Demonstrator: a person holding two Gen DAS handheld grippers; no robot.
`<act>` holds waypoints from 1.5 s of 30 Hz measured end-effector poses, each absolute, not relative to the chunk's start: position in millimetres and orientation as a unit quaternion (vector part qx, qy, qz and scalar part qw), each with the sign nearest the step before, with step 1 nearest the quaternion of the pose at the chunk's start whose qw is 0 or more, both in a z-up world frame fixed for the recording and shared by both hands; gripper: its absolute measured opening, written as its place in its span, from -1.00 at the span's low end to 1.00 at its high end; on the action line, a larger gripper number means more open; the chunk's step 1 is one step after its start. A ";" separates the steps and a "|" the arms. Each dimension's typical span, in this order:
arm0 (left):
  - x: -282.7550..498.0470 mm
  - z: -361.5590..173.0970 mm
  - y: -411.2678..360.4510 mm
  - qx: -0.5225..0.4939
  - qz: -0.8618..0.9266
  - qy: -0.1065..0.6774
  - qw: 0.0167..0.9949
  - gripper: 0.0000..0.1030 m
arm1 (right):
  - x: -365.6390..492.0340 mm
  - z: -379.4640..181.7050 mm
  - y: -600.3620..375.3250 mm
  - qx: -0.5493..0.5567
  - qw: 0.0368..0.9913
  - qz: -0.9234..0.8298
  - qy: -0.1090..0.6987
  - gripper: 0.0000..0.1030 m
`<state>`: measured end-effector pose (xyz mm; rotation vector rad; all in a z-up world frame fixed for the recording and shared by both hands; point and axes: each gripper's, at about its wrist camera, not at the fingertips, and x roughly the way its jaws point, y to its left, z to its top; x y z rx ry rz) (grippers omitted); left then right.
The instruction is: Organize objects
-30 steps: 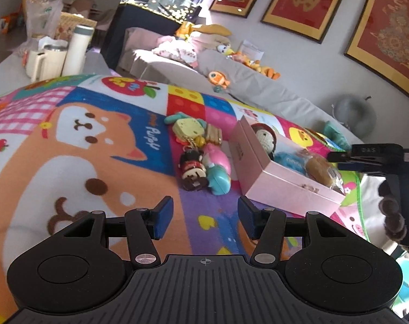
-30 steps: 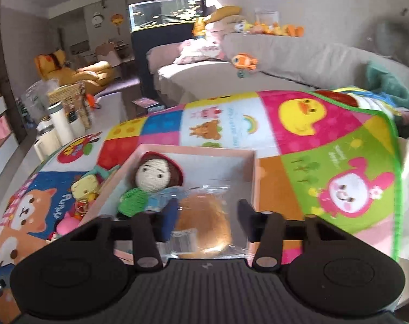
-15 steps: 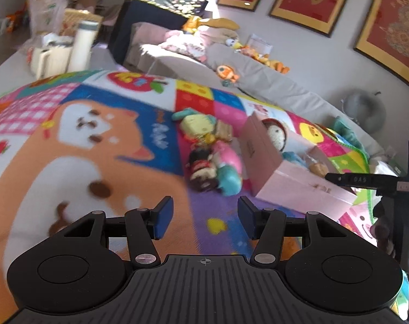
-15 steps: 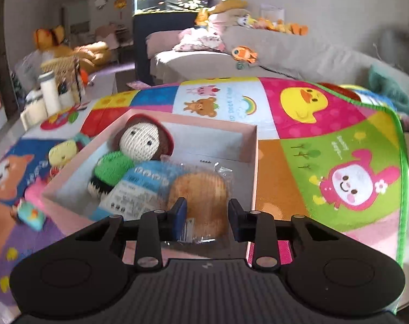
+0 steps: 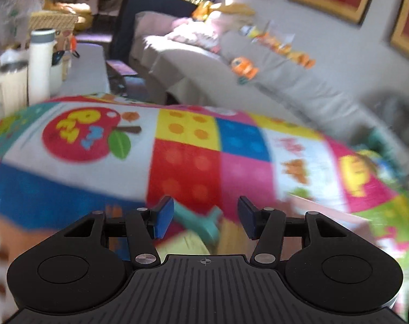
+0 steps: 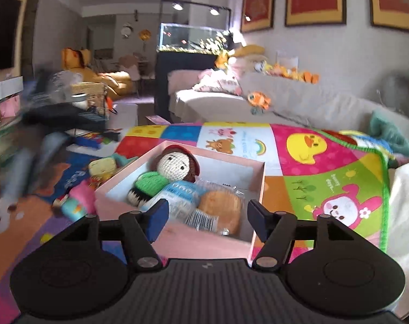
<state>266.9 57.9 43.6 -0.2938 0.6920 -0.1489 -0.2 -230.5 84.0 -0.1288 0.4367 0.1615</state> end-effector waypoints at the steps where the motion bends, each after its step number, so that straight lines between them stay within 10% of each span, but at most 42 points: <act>1: 280.0 38.8 52.2 -0.133 -0.064 0.348 0.926 0.06 | -7.8 81.4 -231.2 -0.066 0.972 0.082 0.210 0.33; 17: 163.2 27.3 36.7 0.036 -0.158 0.398 0.903 -0.11 | -39.0 40.7 -259.9 0.014 0.970 0.068 0.232 0.39; 34: 49.0 -3.1 159.2 -0.291 -0.065 0.256 0.919 -0.15 | 108.7 144.6 -143.9 0.054 0.914 0.177 0.362 0.49; 36: 45.3 0.3 162.0 -0.299 -0.066 0.237 0.922 -0.15 | 150.3 142.6 -118.1 0.057 0.902 0.162 0.396 0.39; 38: 43.6 2.6 162.3 -0.303 -0.071 0.232 0.922 -0.15 | 186.5 134.2 -91.7 0.034 0.898 0.152 0.412 -0.16; 45: 41.7 0.9 174.2 -0.340 -0.080 0.228 0.909 -0.15 | 288.9 61.4 -45.4 0.003 0.887 0.062 0.458 -0.51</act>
